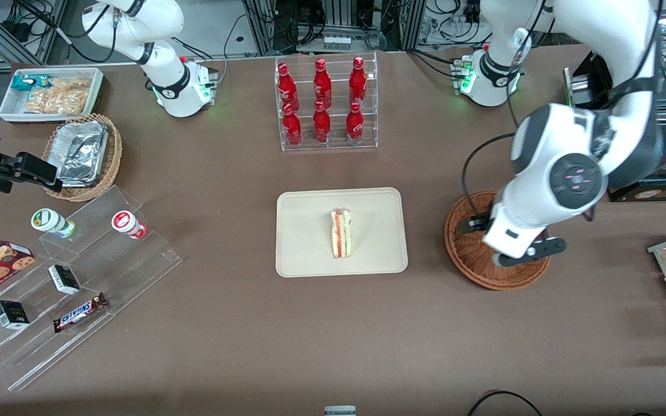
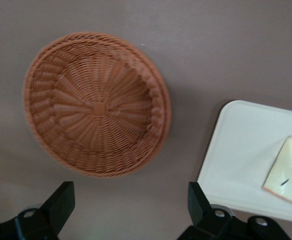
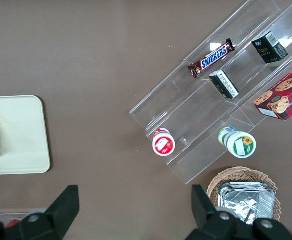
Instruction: Place sandwich from basket to tray
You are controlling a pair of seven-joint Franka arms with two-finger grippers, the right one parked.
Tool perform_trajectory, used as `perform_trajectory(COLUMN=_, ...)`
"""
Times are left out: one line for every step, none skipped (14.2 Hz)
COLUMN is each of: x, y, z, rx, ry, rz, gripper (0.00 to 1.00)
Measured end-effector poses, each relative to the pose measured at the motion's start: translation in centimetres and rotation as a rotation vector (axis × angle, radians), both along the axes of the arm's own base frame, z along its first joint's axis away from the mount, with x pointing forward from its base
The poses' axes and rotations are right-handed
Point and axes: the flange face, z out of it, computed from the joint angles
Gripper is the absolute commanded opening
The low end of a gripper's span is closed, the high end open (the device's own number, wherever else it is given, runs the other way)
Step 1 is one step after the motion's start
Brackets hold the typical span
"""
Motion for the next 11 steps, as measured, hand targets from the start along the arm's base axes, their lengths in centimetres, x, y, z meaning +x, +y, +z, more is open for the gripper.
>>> perform_trajectory(x=-0.4, y=1.6, z=1.1, rx=-0.007, ry=0.016, rz=-0.029, gripper=1.0)
perform_trajectory(x=-0.9, y=3.6, z=2.5, rx=-0.019, ry=0.029, rz=-0.061, gripper=1.0)
perform_trajectory(x=-1.4, y=5.6, z=4.1, rx=-0.033, ry=0.037, rz=-0.09, gripper=1.0)
perform_trajectory(x=-1.9, y=7.4, z=5.6, rx=-0.047, ry=0.036, rz=-0.113, gripper=1.0)
perform_trajectory(x=-2.4, y=8.8, z=7.0, rx=-0.06, ry=0.026, rz=-0.135, gripper=1.0)
perform_trajectory(x=-2.8, y=9.9, z=8.2, rx=-0.071, ry=0.01, rz=-0.155, gripper=1.0)
perform_trajectory(x=-3.2, y=10.7, z=9.2, rx=-0.078, ry=0.0, rz=-0.171, gripper=1.0)
perform_trajectory(x=-3.7, y=11.5, z=10.1, rx=-0.082, ry=-0.008, rz=-0.181, gripper=1.0)
perform_trajectory(x=-4.1, y=12.3, z=11.1, rx=-0.085, ry=-0.021, rz=-0.187, gripper=1.0)
perform_trajectory(x=-4.6, y=13.1, z=12.2, rx=-0.085, ry=-0.039, rz=-0.191, gripper=1.0)
perform_trajectory(x=-5.0, y=13.7, z=13.2, rx=-0.083, ry=-0.057, rz=-0.191, gripper=1.0)
